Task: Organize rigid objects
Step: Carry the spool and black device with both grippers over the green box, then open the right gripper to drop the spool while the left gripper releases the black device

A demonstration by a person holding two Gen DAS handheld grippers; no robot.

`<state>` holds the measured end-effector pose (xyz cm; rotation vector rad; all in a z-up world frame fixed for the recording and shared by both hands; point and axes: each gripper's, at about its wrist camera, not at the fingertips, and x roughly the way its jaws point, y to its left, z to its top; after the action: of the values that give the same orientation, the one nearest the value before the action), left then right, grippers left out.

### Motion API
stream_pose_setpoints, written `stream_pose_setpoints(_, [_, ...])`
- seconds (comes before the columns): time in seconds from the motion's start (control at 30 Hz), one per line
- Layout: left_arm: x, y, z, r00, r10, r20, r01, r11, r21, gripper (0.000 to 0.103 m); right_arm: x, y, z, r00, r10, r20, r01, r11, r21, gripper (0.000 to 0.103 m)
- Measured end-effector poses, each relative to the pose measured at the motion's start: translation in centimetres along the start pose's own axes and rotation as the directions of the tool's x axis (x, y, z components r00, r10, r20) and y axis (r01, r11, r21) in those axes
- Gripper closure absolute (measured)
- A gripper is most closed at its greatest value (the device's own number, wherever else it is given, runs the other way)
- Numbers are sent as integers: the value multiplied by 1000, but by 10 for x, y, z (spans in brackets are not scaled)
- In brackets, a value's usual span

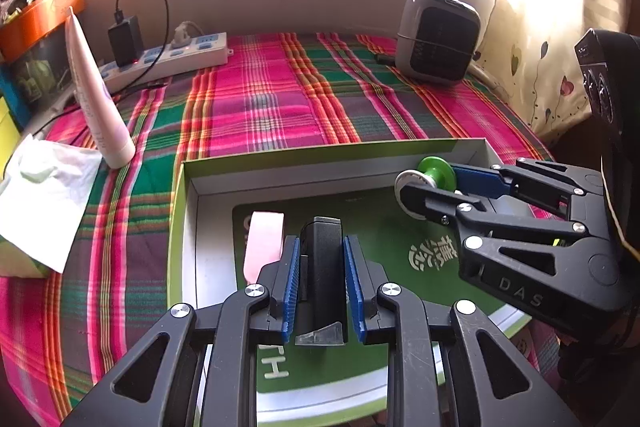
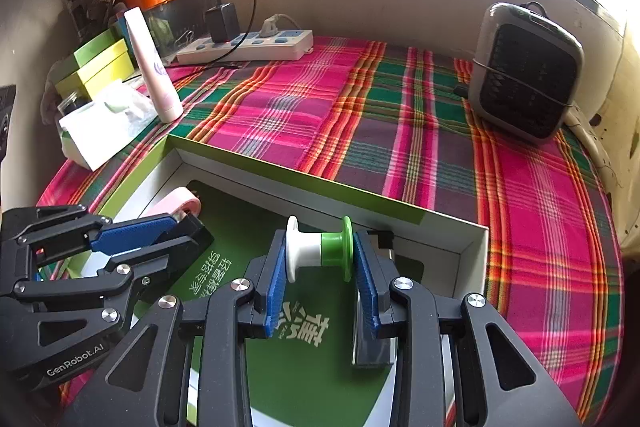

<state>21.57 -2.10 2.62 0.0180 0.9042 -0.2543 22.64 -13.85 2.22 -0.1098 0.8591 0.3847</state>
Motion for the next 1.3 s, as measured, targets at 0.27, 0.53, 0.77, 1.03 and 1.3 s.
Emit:
stream_pose_setpoints(0.27, [7,5,5,1000,17,2,-17,1000,-6,82,8,0,3,1000,-7,-17,6,1000,-15,70])
stream_pose_setpoints(0.53, [11,5,4,1000,8,-11,-8,1000,-13,82,9,2,4,1000,-21,-21,20,999,-26,70])
stream_pose_setpoints(0.77, [11,5,3,1000,8,-16,-8,1000,-14,79,9,3,4,1000,-21,-23,20,999,-32,70])
stream_pose_setpoints(1.03, [6,3,0,1000,2,-14,-2,1000,-18,72,4,4,3,1000,-28,-5,28,999,-30,58])
stream_pose_setpoints(1.3, [-8,-1,-4,1000,-4,9,4,1000,-16,66,-8,7,-1,1000,-23,16,23,1000,-13,56])
